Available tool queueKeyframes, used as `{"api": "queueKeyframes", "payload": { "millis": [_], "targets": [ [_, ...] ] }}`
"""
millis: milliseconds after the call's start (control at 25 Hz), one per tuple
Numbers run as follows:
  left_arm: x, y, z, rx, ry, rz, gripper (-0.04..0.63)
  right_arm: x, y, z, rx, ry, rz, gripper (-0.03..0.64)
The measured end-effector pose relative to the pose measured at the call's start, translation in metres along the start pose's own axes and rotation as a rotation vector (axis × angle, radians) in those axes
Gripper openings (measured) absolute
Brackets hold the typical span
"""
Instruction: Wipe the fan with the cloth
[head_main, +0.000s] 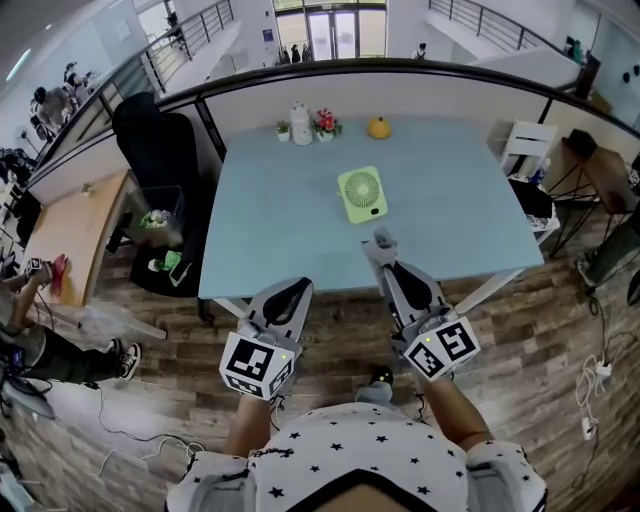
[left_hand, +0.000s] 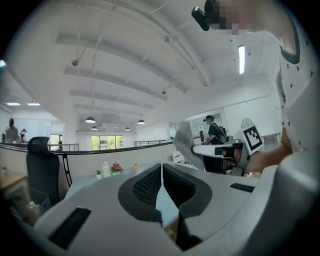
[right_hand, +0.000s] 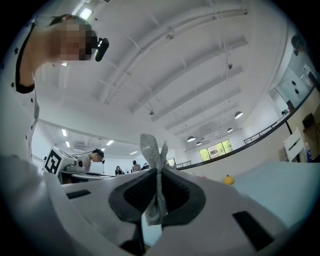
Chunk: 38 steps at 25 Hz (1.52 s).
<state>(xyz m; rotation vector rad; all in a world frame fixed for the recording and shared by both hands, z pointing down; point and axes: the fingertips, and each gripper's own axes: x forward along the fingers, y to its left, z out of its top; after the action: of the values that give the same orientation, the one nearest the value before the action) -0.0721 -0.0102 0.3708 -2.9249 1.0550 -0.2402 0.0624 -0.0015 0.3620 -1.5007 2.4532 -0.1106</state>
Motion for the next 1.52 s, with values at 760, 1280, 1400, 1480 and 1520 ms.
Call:
{"api": "queueKeyframes", "payload": {
  "millis": [760, 1280, 1400, 1480, 1520],
  "targets": [
    [0.099, -0.011, 0.003, -0.043, 0.029, 0.119, 0.034, 0.02, -0.106, 0.004, 0.027, 0.063, 0.091, 0.02],
    [0.126, 0.018, -0.01, -0.054, 0.088, 0.187, 0.034, 0.064, -0.143, -0.026, 0.087, 0.116, 0.121, 0.02],
    [0.137, 0.038, -0.016, -0.074, 0.083, 0.2, 0.034, 0.082, -0.147, -0.033, 0.068, 0.132, 0.135, 0.02],
    [0.149, 0.051, -0.017, -0.082, 0.072, 0.196, 0.034, 0.095, -0.153, -0.037, 0.051, 0.146, 0.139, 0.02],
    [0.156, 0.057, -0.018, -0.084, 0.066, 0.192, 0.034, 0.101, -0.156, -0.04, 0.048, 0.155, 0.137, 0.02]
  ]
}}
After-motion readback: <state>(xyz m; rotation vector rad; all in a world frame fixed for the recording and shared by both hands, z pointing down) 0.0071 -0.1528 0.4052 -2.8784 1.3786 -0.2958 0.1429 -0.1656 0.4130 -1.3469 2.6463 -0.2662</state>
